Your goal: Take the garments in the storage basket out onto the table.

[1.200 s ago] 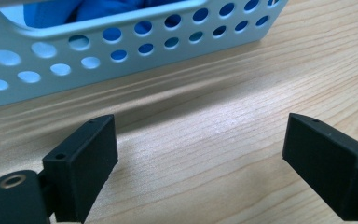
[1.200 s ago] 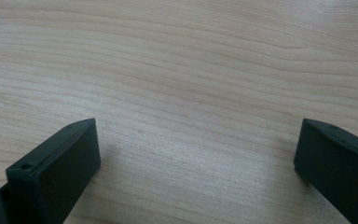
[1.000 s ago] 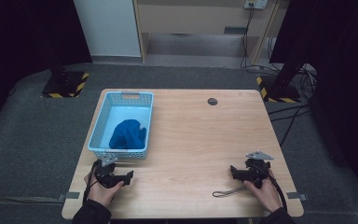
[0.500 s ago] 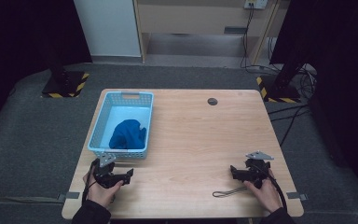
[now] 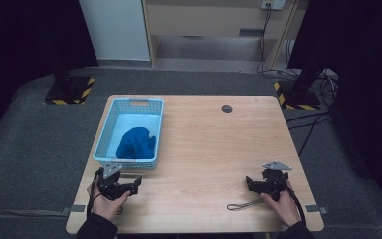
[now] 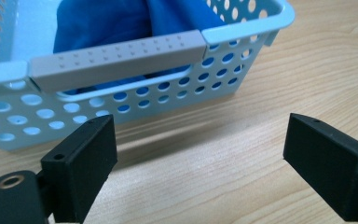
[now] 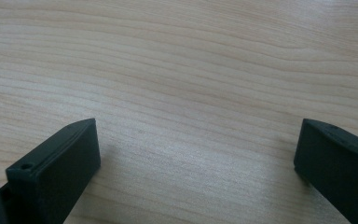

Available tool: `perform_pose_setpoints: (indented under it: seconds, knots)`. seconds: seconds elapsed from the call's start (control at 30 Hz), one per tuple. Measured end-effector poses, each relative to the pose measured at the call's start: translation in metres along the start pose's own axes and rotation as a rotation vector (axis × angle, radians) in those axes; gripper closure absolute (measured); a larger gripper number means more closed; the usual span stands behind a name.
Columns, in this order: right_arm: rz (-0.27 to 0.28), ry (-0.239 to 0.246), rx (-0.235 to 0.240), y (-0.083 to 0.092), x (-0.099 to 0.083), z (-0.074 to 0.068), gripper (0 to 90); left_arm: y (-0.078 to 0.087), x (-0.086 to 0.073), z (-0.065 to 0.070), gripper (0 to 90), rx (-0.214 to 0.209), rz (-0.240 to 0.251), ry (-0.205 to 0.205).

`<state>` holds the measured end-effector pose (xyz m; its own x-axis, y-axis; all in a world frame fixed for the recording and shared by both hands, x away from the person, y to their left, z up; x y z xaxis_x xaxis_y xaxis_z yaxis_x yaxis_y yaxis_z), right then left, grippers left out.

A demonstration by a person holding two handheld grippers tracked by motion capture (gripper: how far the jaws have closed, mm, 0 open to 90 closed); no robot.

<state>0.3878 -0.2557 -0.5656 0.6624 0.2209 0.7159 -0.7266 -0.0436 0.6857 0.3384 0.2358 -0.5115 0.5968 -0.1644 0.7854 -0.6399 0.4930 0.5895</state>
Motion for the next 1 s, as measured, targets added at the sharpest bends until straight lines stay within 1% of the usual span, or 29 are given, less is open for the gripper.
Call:
perform_pose_setpoints:
  seconds: [0.13, 0.73, 0.77, 0.8, 0.83, 1.0]
  knots:
    - [0.000, 0.000, 0.000, 0.000, 0.000, 0.000, 0.4, 0.002, 0.002, 0.000, 8.7, 0.004, 0.025, -0.002]
    - [0.000, 0.000, 0.000, 0.000, 0.000, 0.000, 0.4, 0.006, 0.007, -0.002, 8.7, 0.018, 0.066, -0.001]
    - [0.000, 0.000, 0.000, 0.000, 0.000, 0.000, 0.4, 0.006, 0.008, -0.002, 8.7, 0.019, 0.077, -0.003]
    - [0.000, 0.000, 0.000, 0.000, 0.000, 0.000, 0.4, 0.006, 0.008, -0.002, 8.8, 0.019, 0.077, -0.003]
    - [0.000, 0.000, 0.000, 0.000, 0.000, 0.000, 0.4, 0.007, 0.010, -0.002, 8.8, 0.021, 0.090, -0.004]
    - [0.000, 0.000, 0.000, 0.000, 0.000, 0.000, 0.4, 0.009, 0.012, -0.002, 8.9, 0.024, 0.111, -0.010]
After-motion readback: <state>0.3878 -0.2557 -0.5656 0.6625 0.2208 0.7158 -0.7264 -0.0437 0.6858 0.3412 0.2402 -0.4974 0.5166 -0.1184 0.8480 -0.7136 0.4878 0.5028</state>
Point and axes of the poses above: each handheld gripper's, and its own axes: y roughly backward along the jaws, x roughly out of its top, z roughly to its right, the point moved 3 cm from there along -y, roughly forward along the jaws, and after that the axes turned 11 degrees about -x, right-handed, at the moved point
